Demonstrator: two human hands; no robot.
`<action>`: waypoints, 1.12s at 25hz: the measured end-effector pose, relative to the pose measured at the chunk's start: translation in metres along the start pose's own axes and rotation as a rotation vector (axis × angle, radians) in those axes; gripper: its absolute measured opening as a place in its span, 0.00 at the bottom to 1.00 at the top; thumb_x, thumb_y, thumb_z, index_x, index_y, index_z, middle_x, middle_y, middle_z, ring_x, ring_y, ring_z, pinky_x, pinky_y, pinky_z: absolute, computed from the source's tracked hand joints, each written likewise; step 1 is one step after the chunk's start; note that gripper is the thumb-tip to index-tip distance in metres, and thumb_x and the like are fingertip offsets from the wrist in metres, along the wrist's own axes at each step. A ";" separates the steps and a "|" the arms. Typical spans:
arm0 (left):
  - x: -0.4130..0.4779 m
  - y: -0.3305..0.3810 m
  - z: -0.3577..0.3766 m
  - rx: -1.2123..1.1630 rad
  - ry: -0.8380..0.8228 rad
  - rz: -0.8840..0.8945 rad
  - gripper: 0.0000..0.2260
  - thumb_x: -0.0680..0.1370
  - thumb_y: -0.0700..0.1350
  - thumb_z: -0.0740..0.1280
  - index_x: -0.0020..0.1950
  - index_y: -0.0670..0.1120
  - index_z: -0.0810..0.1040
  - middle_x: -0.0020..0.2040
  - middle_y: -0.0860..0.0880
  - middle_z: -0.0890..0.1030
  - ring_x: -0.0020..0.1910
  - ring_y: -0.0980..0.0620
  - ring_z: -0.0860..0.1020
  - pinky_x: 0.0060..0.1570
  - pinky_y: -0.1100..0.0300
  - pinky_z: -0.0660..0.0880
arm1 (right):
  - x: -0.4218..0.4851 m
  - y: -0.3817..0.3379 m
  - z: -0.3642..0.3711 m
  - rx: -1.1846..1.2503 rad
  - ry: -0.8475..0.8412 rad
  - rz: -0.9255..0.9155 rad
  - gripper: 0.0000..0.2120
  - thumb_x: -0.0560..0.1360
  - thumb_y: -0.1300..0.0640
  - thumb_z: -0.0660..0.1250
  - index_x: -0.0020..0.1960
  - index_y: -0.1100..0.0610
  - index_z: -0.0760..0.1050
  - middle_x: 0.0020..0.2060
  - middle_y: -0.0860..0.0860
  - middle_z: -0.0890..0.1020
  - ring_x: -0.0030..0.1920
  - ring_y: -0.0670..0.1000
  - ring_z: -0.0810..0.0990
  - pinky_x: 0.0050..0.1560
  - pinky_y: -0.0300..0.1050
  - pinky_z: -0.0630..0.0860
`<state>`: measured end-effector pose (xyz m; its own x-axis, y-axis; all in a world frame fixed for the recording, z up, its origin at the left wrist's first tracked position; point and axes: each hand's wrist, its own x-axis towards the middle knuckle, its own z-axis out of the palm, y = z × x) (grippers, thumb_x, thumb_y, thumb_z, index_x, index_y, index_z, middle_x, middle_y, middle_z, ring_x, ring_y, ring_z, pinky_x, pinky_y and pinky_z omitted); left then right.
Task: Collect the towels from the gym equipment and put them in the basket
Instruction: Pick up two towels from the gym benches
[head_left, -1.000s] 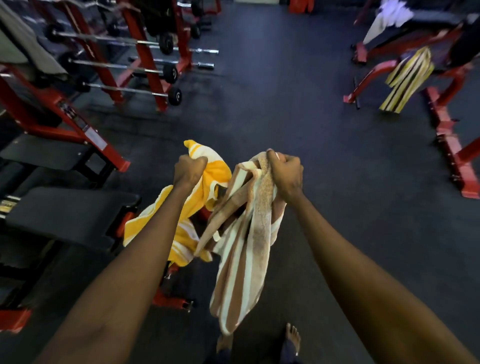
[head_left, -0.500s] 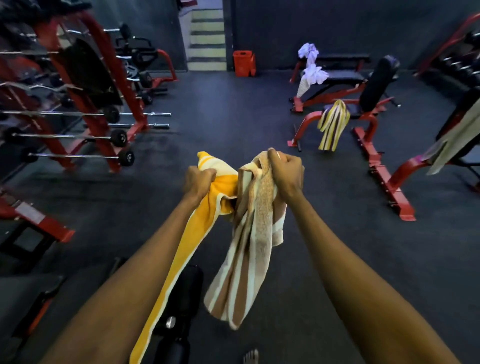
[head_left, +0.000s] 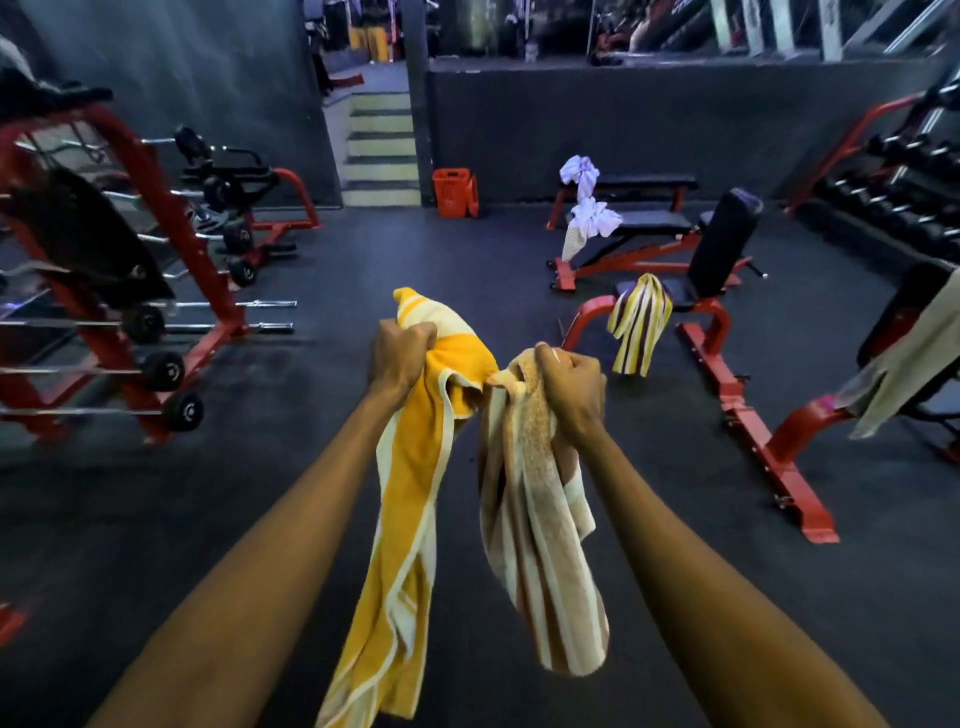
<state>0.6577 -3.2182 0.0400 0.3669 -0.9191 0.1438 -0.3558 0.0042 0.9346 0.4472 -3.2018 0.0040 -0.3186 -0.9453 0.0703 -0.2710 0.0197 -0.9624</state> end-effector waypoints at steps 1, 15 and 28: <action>0.026 0.004 0.015 0.002 0.003 0.007 0.15 0.74 0.44 0.66 0.29 0.50 0.67 0.26 0.53 0.69 0.26 0.55 0.68 0.30 0.61 0.66 | 0.030 -0.002 0.002 0.008 0.004 0.001 0.19 0.75 0.41 0.66 0.34 0.54 0.81 0.30 0.46 0.81 0.35 0.46 0.79 0.40 0.44 0.75; 0.350 -0.005 0.207 0.048 0.080 -0.051 0.14 0.69 0.43 0.67 0.28 0.50 0.65 0.27 0.52 0.69 0.27 0.53 0.68 0.31 0.57 0.66 | 0.432 0.013 0.085 0.031 -0.055 0.010 0.21 0.76 0.42 0.66 0.30 0.52 0.78 0.27 0.45 0.78 0.33 0.45 0.77 0.36 0.43 0.72; 0.721 -0.035 0.281 -0.012 0.138 -0.002 0.13 0.70 0.45 0.66 0.29 0.51 0.65 0.27 0.52 0.70 0.26 0.54 0.68 0.30 0.58 0.67 | 0.767 -0.011 0.260 -0.009 -0.005 0.039 0.20 0.74 0.43 0.67 0.31 0.56 0.78 0.27 0.46 0.76 0.32 0.43 0.74 0.39 0.45 0.69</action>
<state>0.6934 -3.9912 0.0191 0.4830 -0.8560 0.1844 -0.3451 0.0075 0.9385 0.4423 -4.0123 0.0005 -0.3245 -0.9454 0.0316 -0.2663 0.0593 -0.9621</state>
